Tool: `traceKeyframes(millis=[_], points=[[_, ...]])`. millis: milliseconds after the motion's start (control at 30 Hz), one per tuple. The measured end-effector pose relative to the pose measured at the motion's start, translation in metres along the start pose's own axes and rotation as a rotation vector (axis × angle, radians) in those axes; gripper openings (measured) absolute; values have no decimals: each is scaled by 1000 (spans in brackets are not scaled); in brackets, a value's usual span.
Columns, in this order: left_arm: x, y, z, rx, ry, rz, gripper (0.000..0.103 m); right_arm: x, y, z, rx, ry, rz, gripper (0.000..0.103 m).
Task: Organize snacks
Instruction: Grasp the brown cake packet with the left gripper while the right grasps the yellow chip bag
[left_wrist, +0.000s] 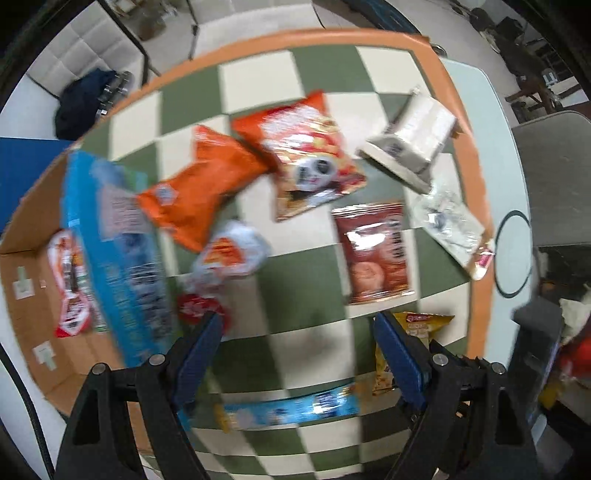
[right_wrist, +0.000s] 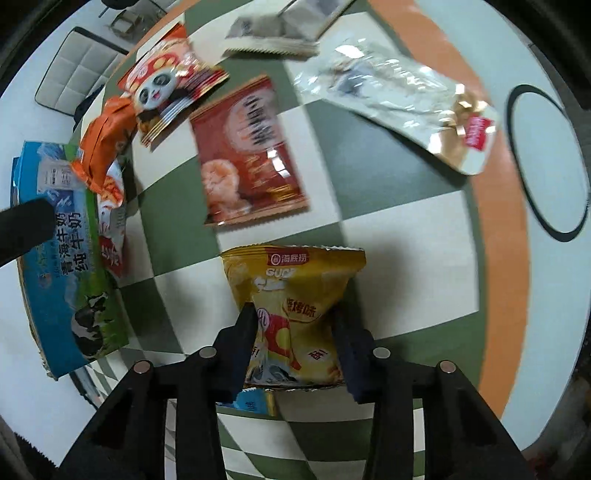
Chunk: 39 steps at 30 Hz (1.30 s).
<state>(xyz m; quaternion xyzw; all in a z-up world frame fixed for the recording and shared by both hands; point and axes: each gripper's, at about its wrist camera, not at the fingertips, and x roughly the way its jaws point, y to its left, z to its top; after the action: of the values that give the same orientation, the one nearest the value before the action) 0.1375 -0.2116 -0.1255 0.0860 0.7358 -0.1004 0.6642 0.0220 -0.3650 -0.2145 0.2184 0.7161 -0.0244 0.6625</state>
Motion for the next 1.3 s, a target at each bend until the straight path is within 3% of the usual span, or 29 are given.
traceKeyframes(millis=[300,367,400,433,533,700,967,1000,1100,1300], points=[[50,-53,41,17,102,-67,84,-27,-86,16,166,-34,40,41],[63,-62,49,20,124,-55,84,-33,-96,17,173,-38,53,59],[70,-66,52,22,129,-42,84,-37,-98,18,172,-47,54,79],[76,-70,54,27,135,-26,84,-42,-100,18,171,-59,60,88],[89,-78,56,48,143,19,84,-52,-105,20,179,-61,82,88],[88,-89,43,96,90,58,57,-52,-95,29,177,-36,83,88],[92,-83,5,106,55,79,56,-23,-73,32,154,22,-29,87],[92,-81,1,104,54,77,56,-19,-71,32,149,25,-54,85],[93,-78,-11,103,48,79,56,-8,-71,30,149,33,-92,51],[81,-65,-42,91,16,37,56,-15,-63,19,127,-15,-102,44]])
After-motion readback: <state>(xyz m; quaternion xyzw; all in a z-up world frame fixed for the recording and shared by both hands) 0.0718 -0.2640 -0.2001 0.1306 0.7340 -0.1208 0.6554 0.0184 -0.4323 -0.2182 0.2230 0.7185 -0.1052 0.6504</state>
